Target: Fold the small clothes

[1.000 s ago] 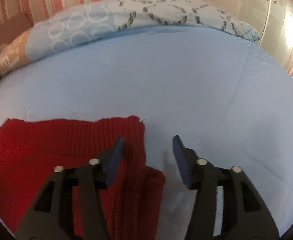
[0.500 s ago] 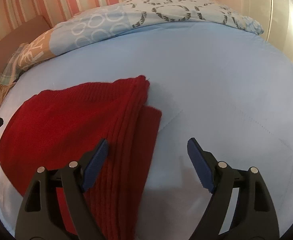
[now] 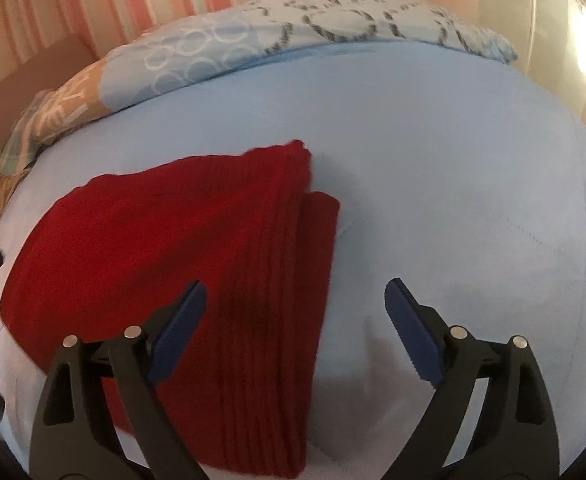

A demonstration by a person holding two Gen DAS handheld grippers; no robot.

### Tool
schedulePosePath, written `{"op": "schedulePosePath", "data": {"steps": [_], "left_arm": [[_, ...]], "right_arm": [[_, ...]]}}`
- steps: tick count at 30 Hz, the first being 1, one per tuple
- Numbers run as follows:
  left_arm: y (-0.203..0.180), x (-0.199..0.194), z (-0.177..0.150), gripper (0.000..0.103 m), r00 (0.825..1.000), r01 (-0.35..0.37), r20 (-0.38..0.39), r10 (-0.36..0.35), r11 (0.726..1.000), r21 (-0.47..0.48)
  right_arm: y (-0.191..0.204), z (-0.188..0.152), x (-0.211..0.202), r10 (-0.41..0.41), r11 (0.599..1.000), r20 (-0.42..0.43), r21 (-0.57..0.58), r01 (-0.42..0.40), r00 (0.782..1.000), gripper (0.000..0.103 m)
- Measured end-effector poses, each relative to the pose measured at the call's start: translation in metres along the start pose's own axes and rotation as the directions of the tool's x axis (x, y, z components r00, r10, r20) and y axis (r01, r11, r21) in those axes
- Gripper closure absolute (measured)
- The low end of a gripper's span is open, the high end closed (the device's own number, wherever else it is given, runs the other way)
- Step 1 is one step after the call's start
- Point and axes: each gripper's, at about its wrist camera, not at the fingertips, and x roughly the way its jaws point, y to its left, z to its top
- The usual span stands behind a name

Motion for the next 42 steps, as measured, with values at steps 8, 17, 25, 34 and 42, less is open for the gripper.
{"op": "schedulePosePath", "data": {"steps": [8, 17, 25, 34, 42], "left_arm": [[-0.006, 0.007, -0.001, 0.021, 1.000, 0.010, 0.000, -0.010, 1.000, 0.007], [-0.007, 0.011, -0.008, 0.021, 1.000, 0.013, -0.016, -0.013, 1.000, 0.001], [-0.005, 0.007, -0.009, 0.021, 1.000, 0.011, -0.020, -0.011, 1.000, 0.015], [-0.009, -0.003, -0.003, 0.021, 1.000, 0.013, 0.000, -0.013, 1.000, 0.018], [-0.016, -0.006, -0.004, 0.021, 0.999, 0.037, -0.001, -0.037, 0.999, 0.007]], "right_arm": [[-0.010, 0.002, 0.039, 0.007, 0.999, -0.109, 0.040, -0.002, 0.994, 0.009], [-0.002, 0.001, 0.036, 0.166, 0.986, -0.111, 0.033, -0.163, 0.980, 0.080], [-0.004, 0.002, 0.010, 0.172, 0.985, -0.042, 0.031, -0.171, 0.984, 0.084], [-0.020, 0.017, -0.048, 0.055, 0.998, 0.083, 0.001, -0.055, 0.995, 0.084], [-0.008, 0.032, -0.092, 0.014, 0.999, 0.127, -0.031, -0.010, 0.992, 0.084]]}}
